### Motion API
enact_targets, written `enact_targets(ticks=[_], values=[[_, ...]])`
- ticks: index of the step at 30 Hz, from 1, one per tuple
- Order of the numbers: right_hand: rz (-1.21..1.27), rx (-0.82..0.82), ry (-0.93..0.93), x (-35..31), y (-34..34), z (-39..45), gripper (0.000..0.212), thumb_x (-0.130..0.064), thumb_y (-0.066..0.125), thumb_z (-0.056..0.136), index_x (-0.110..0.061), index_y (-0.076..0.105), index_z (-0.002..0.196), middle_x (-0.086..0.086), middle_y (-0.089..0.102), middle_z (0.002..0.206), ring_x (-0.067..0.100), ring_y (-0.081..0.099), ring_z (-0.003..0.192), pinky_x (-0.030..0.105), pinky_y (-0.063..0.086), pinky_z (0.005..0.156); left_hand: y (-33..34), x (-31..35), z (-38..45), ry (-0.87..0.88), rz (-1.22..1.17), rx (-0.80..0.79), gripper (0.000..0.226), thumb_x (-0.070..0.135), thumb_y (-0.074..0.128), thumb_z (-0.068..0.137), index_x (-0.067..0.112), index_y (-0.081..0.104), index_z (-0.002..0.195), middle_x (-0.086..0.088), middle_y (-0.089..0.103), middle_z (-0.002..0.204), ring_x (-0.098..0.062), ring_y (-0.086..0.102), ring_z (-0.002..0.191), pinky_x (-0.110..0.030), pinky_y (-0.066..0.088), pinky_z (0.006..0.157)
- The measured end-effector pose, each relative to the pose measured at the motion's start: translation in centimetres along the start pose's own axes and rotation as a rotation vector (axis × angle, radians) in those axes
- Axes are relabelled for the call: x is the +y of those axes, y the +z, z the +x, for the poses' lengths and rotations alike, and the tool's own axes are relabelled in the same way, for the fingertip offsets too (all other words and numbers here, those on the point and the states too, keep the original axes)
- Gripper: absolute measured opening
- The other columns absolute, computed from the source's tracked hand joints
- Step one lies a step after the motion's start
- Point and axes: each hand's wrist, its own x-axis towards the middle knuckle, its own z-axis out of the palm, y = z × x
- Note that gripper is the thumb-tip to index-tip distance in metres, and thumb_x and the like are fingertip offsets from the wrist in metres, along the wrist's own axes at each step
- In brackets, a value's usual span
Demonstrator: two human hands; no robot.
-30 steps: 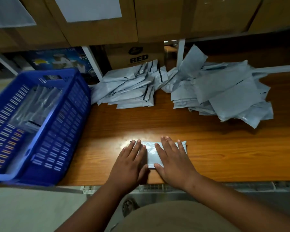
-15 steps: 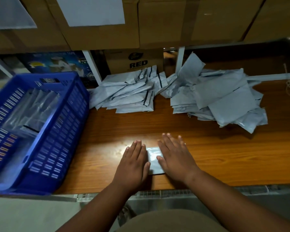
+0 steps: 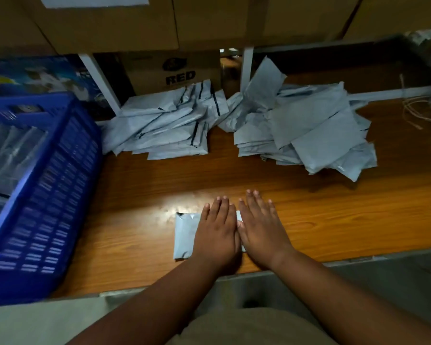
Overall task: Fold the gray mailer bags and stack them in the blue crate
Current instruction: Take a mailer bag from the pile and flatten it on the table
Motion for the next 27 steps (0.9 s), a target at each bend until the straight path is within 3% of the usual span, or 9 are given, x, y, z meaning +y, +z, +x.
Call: enact_targets(ticks=[5,14,22,27], values=[[-0.011,-0.021,-0.002,0.3,0.4,0.2,0.066,-0.049,0.022,0.111,-0.021,0.014,0.171,0.010,-0.001,0.179,0.028,-0.009,0.165,0.057,0.006,0.132,0.2,0.1,0.0,-0.049,0.040,0.004,0.066,0.041,0.028,0.109,0.005,0.034,0.164,-0.018,0.026,0.173,-0.032,0.015,0.163,-0.053,0.014,0.131],[-0.065,-0.078,-0.064,0.8,0.5,0.8,0.071,-0.049,0.009,0.106,-0.023,0.002,0.172,0.005,-0.016,0.178,0.029,-0.019,0.163,0.060,0.003,0.131,-0.1,0.2,0.3,-0.043,0.044,-0.046,0.070,0.041,0.028,0.108,0.010,0.016,0.169,-0.013,0.004,0.178,-0.027,-0.004,0.165,-0.053,0.010,0.131],[-0.043,-0.059,-0.093,1.1,1.0,1.1,0.069,-0.047,0.026,0.110,-0.024,0.007,0.172,0.006,-0.009,0.179,0.031,-0.015,0.164,0.062,0.006,0.130,0.2,-0.2,0.4,-0.024,0.043,-0.066,0.071,0.040,0.028,0.108,0.011,0.009,0.170,-0.011,-0.002,0.178,-0.024,-0.008,0.165,-0.051,0.009,0.132],[-0.014,-0.048,-0.080,0.9,0.9,0.9,0.069,-0.048,0.026,0.109,-0.024,0.009,0.172,0.006,-0.008,0.179,0.030,-0.016,0.164,0.061,0.003,0.131,0.2,-0.3,0.3,-0.016,0.038,-0.051,0.070,0.041,0.029,0.107,0.012,0.016,0.170,-0.011,0.005,0.178,-0.024,-0.003,0.165,-0.051,0.013,0.131]])
